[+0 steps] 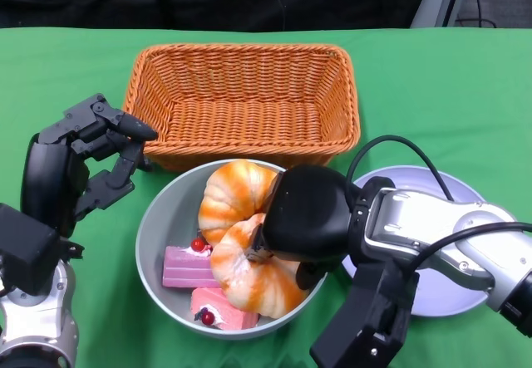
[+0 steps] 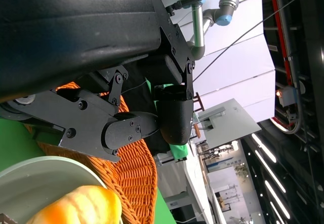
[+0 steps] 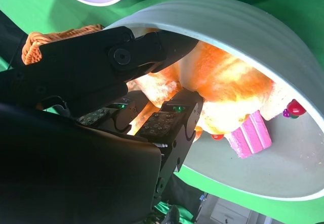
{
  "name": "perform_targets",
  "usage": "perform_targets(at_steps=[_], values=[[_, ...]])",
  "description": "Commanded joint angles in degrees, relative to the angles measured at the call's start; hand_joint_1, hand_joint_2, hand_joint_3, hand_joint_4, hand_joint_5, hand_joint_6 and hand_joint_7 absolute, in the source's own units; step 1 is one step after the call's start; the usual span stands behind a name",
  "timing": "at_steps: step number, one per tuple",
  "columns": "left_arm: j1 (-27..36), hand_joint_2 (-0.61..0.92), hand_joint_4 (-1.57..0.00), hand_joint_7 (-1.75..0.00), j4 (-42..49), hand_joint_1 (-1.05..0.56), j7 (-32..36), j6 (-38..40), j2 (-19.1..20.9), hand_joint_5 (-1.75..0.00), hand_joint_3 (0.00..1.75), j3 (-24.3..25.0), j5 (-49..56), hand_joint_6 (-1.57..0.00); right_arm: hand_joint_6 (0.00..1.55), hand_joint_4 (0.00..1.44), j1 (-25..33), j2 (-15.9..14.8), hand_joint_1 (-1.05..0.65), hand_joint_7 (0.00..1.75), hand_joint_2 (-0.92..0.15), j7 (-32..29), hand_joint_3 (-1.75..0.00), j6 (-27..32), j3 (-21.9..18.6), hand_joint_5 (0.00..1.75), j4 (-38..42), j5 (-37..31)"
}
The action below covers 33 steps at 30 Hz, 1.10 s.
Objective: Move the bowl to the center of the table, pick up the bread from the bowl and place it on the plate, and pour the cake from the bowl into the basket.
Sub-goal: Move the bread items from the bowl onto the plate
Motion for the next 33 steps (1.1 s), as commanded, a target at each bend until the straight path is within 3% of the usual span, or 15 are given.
perform_targets(at_steps=[1,5,13,16,22,29,33], values=[[0.61,0.81,-0.8,-1.2,-0.91,-0.13,0.48,-0.39,0.43,-1.51,0.67,0.39,-0.6,-0.81,0.69,0.66,1.48,0.31,-0.84,0.01,-0.89,-0.08,0.0,-0.33,1.33,0.01,1.7,0.26],[0.66,0.8,-0.8,-1.21,-1.12,-0.13,1.13,-0.53,0.47,-1.52,0.68,0.36,-0.06,-0.81,0.71,0.71,1.73,0.91,-0.81,0.01,-0.87,-2.25,0.0,-0.59,1.41,0.02,3.36,0.59],[0.71,0.79,-0.79,-1.21,-1.56,-0.13,0.54,-0.24,0.3,-1.54,0.7,0.36,-0.83,-0.8,0.77,0.85,1.51,2.21,-0.48,0.01,-0.77,-5.38,0.0,-2.79,1.51,0.06,8.5,3.88],[0.79,0.78,-0.79,-1.21,-1.74,-0.13,1.06,-0.18,0.33,-1.54,0.7,0.32,-0.46,-0.8,0.77,0.84,1.1,2.49,-0.36,0.01,-0.75,-5.96,0.0,-3.2,2.02,0.05,9.92,4.25],[0.96,0.77,-0.79,-1.21,-2.19,-0.12,1.42,0.07,0.21,-1.53,0.72,0.36,-0.47,-0.8,0.79,0.88,1.04,3.23,-0.26,0.01,-0.73,-6.99,0.0,-3.61,2.48,0.05,12.22,4.82],[1.05,0.77,-0.8,-1.2,-2.51,-0.12,1.37,0.17,0.12,-1.52,0.73,0.41,-0.6,-0.81,0.8,0.88,1.09,3.51,-0.25,0.0,-0.71,-8.02,0.0,-4.54,2.74,0.04,13.6,5.85],[1.07,0.77,-0.81,-1.2,-2.54,-0.12,1.54,0.12,0.12,-1.52,0.74,0.37,-0.37,-0.81,0.85,0.93,0.84,4.09,-0.18,0.02,-0.74,-11.96,-0.01,-5.99,2.99,0.05,15.81,5.96]])
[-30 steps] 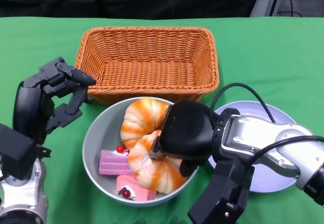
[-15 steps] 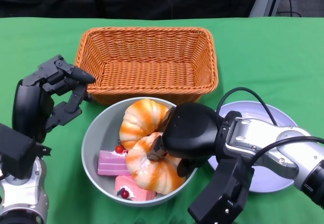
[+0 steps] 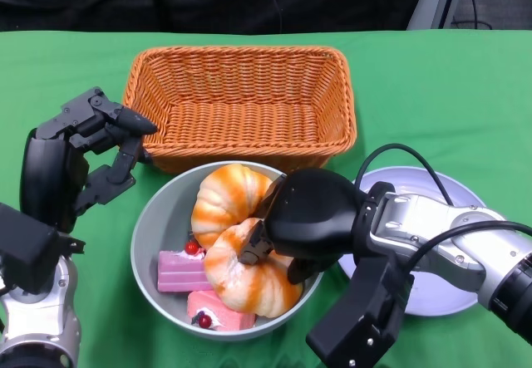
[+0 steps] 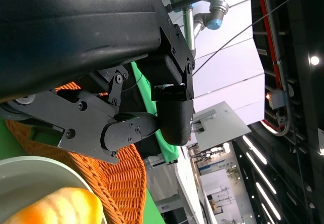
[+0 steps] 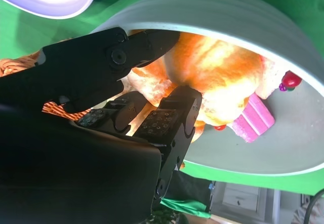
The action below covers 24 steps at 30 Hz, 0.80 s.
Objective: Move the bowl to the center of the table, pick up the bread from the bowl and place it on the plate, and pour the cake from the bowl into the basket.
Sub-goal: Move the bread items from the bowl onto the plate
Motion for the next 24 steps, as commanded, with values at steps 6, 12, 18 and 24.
perform_targets(at_steps=[6,12,18,24], values=[[0.85,0.77,-0.81,-1.19,-0.16,-0.13,0.84,-0.13,0.7,-1.53,0.74,0.31,0.07,-0.81,0.92,1.04,1.65,1.26,-0.15,0.02,-0.72,-4.64,0.0,-2.45,2.47,0.07,4.28,-0.51],[0.69,0.77,-0.82,-1.17,0.36,-0.13,0.8,-0.62,0.86,-1.52,0.73,0.42,0.14,-0.82,0.97,1.09,1.51,2.07,-0.12,0.03,-0.74,-7.02,0.0,-3.64,1.71,0.06,6.33,1.68],[0.5,0.77,-0.82,-1.17,0.95,-0.13,0.71,-0.73,1.03,-1.52,0.73,0.52,0.13,-0.82,1.03,1.17,0.34,2.06,-0.12,0.04,-0.75,-10.87,-0.01,-5.96,1.63,0.08,7.86,1.51],[0.05,0.77,-0.82,-1.16,1.93,-0.12,-0.3,-0.89,1.08,-1.51,0.73,0.55,-0.54,-0.83,1.02,1.17,-0.88,2.05,-0.15,0.02,-0.79,-14.88,-0.01,-6.11,1.54,0.07,8.82,0.12]])
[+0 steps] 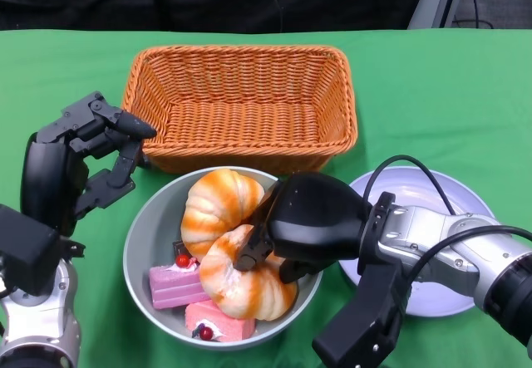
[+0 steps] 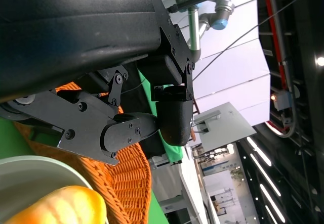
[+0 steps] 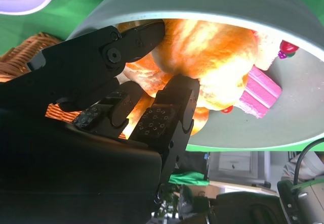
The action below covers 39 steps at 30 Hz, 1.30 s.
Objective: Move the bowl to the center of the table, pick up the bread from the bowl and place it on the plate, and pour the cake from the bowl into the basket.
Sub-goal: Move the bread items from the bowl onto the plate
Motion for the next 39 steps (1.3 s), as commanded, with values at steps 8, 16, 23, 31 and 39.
perform_targets(at_steps=[8,16,23,31,39], values=[[-0.07,0.76,-0.82,-1.15,0.89,-0.12,-0.33,-0.73,1.12,-1.51,0.74,0.42,-0.56,-0.83,1.03,1.15,-0.59,0.39,-0.22,0.01,-0.82,-3.95,-0.01,0.4,-0.32,0.04,0.24,-1.57],[-0.17,0.77,-0.82,-1.15,1.59,-0.13,-0.73,-0.97,1.39,-1.5,0.73,0.44,-0.71,-0.82,1.05,1.19,-0.51,0.44,-0.24,0.03,-0.83,-6.49,-0.01,1.58,-1.63,0.05,-0.03,-1.17],[-0.19,0.77,-0.82,-1.14,1.79,-0.15,-1.38,-0.69,1.69,-1.51,0.71,0.6,-1.09,-0.83,1.11,1.25,-0.37,0.27,-0.26,0.03,-0.81,-10.75,0.0,3.5,-2.27,0.1,-0.23,-2.04],[-0.27,0.78,-0.82,-1.13,2.07,-0.15,-1.73,-0.2,1.95,-1.5,0.68,0.84,-1.61,-0.83,1.09,1.07,-0.03,-0.1,-0.26,0.01,-0.8,-10.07,0.0,3.17,-3.86,0.45,-1.0,-0.14],[-0.34,0.79,-0.83,-1.12,2.26,-0.15,-1.24,-0.32,2.21,-1.5,0.68,0.53,-0.83,-0.83,1.08,0.87,0.51,-0.41,-0.28,0.0,-0.81,-9.9,0.0,3.25,-4.53,0.82,-2.02,0.06]])
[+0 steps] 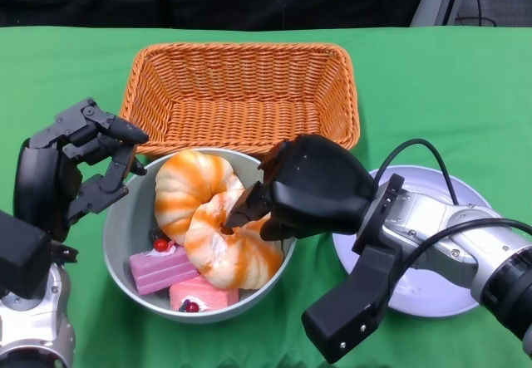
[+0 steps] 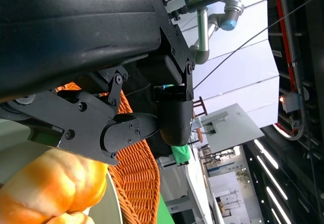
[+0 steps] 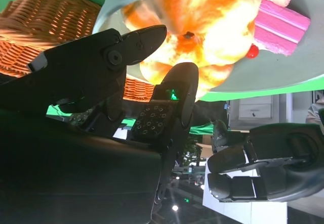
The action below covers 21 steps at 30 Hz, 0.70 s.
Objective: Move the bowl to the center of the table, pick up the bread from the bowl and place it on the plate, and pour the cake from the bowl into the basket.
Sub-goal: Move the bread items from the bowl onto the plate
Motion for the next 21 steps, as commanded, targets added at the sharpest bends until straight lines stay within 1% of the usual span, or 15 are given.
perform_targets(at_steps=[1,10,11,12,13,14,15,16,17,18,19,20,21], values=[[-0.3,0.79,-0.83,-1.12,0.29,-0.15,0.23,0.09,1.41,-1.5,0.68,0.07,0.49,-0.83,1.08,0.88,0.96,-0.86,-0.28,0.0,-0.81,0.44,0.0,-0.25,-0.87,0.82,-0.93,1.02],[-0.38,0.8,-0.81,-1.14,0.41,-0.17,0.02,0.32,1.6,-1.55,0.66,0.08,0.43,-0.82,1.08,0.89,2.18,-0.62,-0.3,0.0,-0.79,1.1,0.0,0.17,-1.76,0.77,-2.54,1.79],[-0.39,0.8,-0.81,-1.14,0.46,-0.17,-0.05,0.34,1.64,-1.55,0.66,0.21,0.23,-0.82,1.08,0.89,3.03,-0.61,-0.3,0.0,-0.79,3.32,0.0,1.35,-1.97,0.77,-4.29,2.1],[-0.4,0.8,-0.81,-1.14,0.5,-0.17,-0.1,0.36,1.68,-1.55,0.65,0.3,0.08,-0.82,1.03,0.85,3.73,-0.61,-0.31,0.0,-0.84,5.11,-0.01,2.3,-2.16,0.81,-5.75,2.34],[-0.4,0.81,-0.81,-1.14,0.53,-0.18,-0.13,0.37,1.7,-1.54,0.65,0.37,-0.02,-0.82,1.01,0.83,4.3,-0.63,-0.31,0.0,-0.86,6.52,-0.01,3.04,-2.35,0.83,-6.93,2.51],[-0.45,0.81,-0.81,-1.14,0.55,-0.18,-0.23,0.48,1.72,-1.54,0.65,0.44,-0.18,-0.82,1.0,0.82,5.25,-0.67,-0.31,0.0,-0.87,9.36,-0.01,4.52,-2.59,0.84,-9.35,2.89],[-0.48,0.81,-0.81,-1.14,0.57,-0.17,-0.2,0.59,1.75,-1.54,0.64,0.47,-0.2,-0.82,0.97,0.77,5.98,-0.73,-0.4,0.0,-0.86,11.62,-0.01,5.61,-2.78,0.82,-11.31,3.21],[-0.54,0.81,-0.81,-1.14,0.7,-0.17,-0.33,0.58,1.81,-1.55,0.64,0.53,-0.31,-0.82,0.94,0.72,6.69,-0.79,-0.49,0.0,-0.86,14.19,0.0,6.66,-2.98,0.78,-13.32,3.74],[-0.61,0.82,-0.8,-1.13,0.88,-0.17,0.05,0.35,1.92,-1.55,0.64,0.53,0.01,-0.82,0.9,0.69,7.32,-0.83,-0.53,0.0,-0.86,16.88,0.0,7.67,-3.16,0.74,-15.22,4.33],[-0.67,0.82,-0.8,-1.13,1.03,-0.17,0.25,0.07,2.02,-1.55,0.63,0.51,0.23,-0.82,0.84,0.68,7.77,-0.88,-0.56,0.0,-0.86,18.97,0.0,8.43,-3.31,0.59,-16.66,4.7],[-0.72,0.82,-0.79,-1.13,1.12,-0.17,0.38,-0.13,2.08,-1.55,0.63,0.49,0.38,-0.82,0.78,0.72,8.14,-0.9,-0.59,0.0,-0.86,20.49,0.0,9.01,-3.45,0.38,-17.75,4.94],[-0.77,0.82,-0.79,-1.13,1.18,-0.17,0.48,-0.26,2.08,-1.56,0.62,0.55,0.35,-0.82,0.76,0.74,8.56,-1.02,-0.6,0.0,-0.87,22.11,0.0,9.67,-3.51,0.3,-19.04,4.99],[-0.83,0.83,-0.79,-1.13,1.23,-0.17,0.47,-0.27,2.05,-1.56,0.62,0.68,0.14,-0.82,0.72,0.73,9.05,-1.13,-0.62,0.0,-0.86,23.01,0.0,10.1,-3.54,0.23,-20.03,4.91]])
